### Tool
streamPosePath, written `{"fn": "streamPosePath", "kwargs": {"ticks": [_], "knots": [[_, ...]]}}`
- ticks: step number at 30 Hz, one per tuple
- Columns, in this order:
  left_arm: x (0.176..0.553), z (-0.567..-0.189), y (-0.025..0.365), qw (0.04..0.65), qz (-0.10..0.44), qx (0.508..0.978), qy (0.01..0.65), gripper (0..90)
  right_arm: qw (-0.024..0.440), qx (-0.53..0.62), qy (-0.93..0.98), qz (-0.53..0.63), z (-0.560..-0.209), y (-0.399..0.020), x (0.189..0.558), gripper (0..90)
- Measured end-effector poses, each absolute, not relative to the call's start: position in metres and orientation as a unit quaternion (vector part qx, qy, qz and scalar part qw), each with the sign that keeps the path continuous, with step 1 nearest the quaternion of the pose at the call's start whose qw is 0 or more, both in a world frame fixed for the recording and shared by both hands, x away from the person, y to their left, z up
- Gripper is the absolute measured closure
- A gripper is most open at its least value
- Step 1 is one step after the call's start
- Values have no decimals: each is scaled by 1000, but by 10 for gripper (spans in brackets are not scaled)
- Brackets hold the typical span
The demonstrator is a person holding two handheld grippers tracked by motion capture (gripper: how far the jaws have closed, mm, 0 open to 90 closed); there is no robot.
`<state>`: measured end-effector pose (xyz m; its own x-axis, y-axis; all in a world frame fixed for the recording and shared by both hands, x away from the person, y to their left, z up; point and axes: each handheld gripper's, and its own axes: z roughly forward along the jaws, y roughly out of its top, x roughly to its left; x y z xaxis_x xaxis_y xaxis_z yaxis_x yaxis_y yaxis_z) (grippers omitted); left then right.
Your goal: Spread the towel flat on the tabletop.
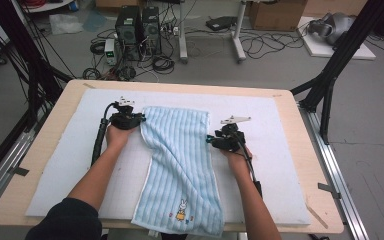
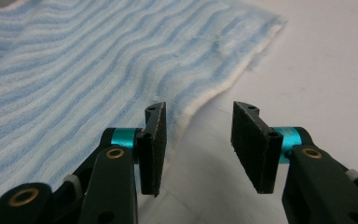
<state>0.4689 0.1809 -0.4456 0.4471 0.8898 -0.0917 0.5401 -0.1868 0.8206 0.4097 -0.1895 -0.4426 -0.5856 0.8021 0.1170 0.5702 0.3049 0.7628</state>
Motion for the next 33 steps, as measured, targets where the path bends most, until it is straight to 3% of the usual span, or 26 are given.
{"fn": "streamPosePath", "kwargs": {"ticks": [3,5,18,20,29,33], "knots": [[465,-443,180,420,205,739,485,584,145,421,807,388,-447,-178,414,660],[460,-442,182,424,206,739,482,538,159,409,816,376,-447,-174,415,835],[447,-429,169,446,174,748,459,481,254,500,759,331,-448,-205,448,860],[445,-429,163,452,160,755,447,466,247,506,752,343,-448,-206,448,831],[432,-445,149,436,143,773,439,424,215,487,753,388,-433,-211,426,484],[426,-450,147,431,145,781,429,448,202,472,767,385,-432,-216,410,466]]}}
